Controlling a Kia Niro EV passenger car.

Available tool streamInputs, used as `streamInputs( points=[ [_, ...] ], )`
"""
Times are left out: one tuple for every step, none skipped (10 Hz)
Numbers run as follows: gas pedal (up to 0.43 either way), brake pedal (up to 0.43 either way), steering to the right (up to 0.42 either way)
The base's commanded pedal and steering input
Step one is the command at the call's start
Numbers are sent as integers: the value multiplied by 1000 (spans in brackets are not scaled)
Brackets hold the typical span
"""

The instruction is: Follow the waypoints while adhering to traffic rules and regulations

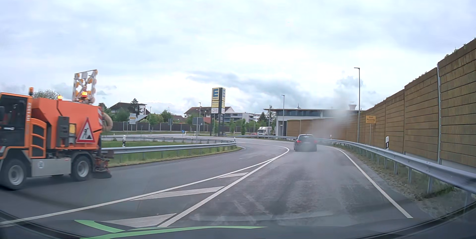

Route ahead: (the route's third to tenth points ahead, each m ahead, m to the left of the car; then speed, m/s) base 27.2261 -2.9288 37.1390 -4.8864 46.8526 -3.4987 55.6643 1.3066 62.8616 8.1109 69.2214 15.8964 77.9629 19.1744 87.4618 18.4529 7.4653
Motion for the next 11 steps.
streamInputs(
  points=[
    [350,0,183],
    [350,0,181],
    [350,0,178],
    [350,0,174],
    [350,0,169],
    [350,0,160],
    [350,0,148],
    [350,0,128],
    [350,0,106],
    [350,0,78],
    [350,0,50]
  ],
)
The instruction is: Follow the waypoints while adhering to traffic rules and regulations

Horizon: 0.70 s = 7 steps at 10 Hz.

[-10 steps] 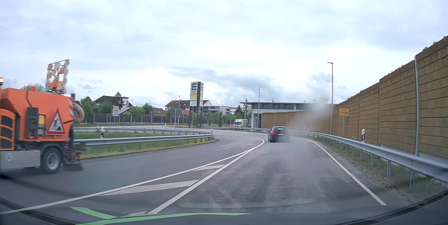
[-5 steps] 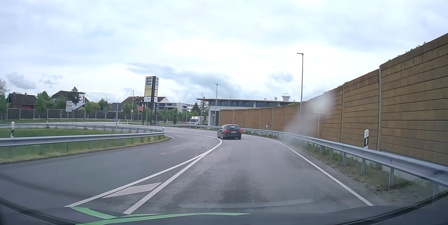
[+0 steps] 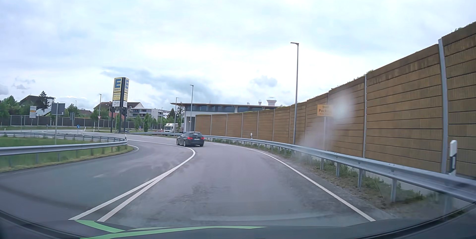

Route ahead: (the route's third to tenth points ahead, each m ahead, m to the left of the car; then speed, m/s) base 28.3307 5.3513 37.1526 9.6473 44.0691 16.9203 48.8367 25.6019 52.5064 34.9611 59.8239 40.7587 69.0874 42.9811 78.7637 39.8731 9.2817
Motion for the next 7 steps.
streamInputs(
  points=[
    [350,0,23],
    [339,0,6],
    [331,0,-4],
    [311,0,-8],
    [280,0,-9],
    [260,0,-11],
    [260,0,-18]
  ],
)
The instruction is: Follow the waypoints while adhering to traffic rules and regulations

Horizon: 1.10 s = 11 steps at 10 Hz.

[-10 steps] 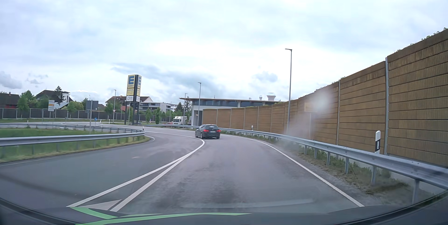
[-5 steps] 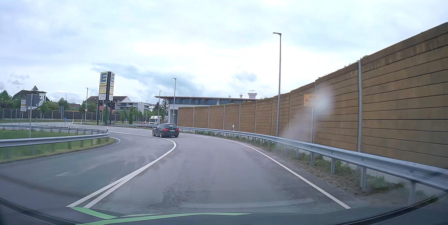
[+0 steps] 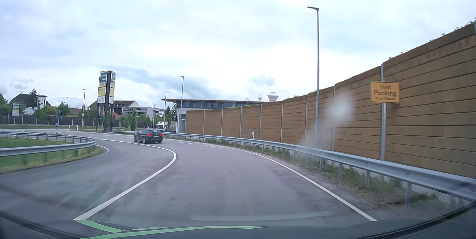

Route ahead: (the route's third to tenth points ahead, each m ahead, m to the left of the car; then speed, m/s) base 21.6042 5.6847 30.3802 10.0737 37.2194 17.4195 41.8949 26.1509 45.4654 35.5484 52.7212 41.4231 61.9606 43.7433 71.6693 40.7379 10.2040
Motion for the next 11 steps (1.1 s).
streamInputs(
  points=[
    [248,0,-27],
    [240,0,-35],
    [228,0,-42],
    [209,0,-46],
    [197,0,-50],
    [169,0,-52],
    [150,0,-55],
    [138,0,-62],
    [118,0,-65],
    [98,0,-65],
    [98,0,-65]
  ],
)
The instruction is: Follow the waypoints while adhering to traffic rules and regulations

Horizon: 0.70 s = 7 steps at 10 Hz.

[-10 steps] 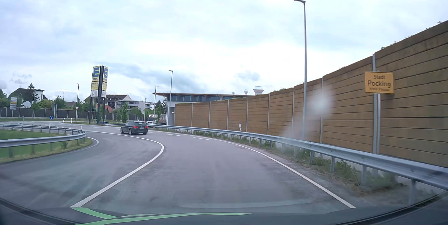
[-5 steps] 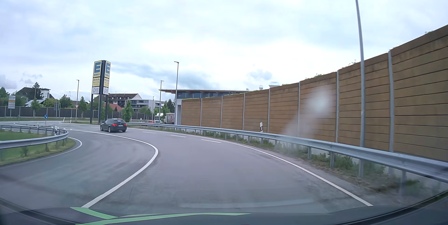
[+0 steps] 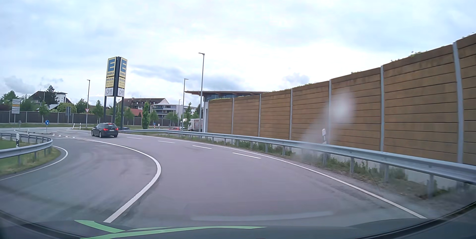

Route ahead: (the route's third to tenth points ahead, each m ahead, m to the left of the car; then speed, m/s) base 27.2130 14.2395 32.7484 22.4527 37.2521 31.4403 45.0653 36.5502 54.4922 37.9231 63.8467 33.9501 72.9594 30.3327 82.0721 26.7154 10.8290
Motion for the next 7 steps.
streamInputs(
  points=[
    [79,0,-65],
    [79,0,-66],
    [79,0,-69],
    [79,0,-75],
    [79,0,-85],
    [79,0,-94],
    [79,0,-101]
  ],
)
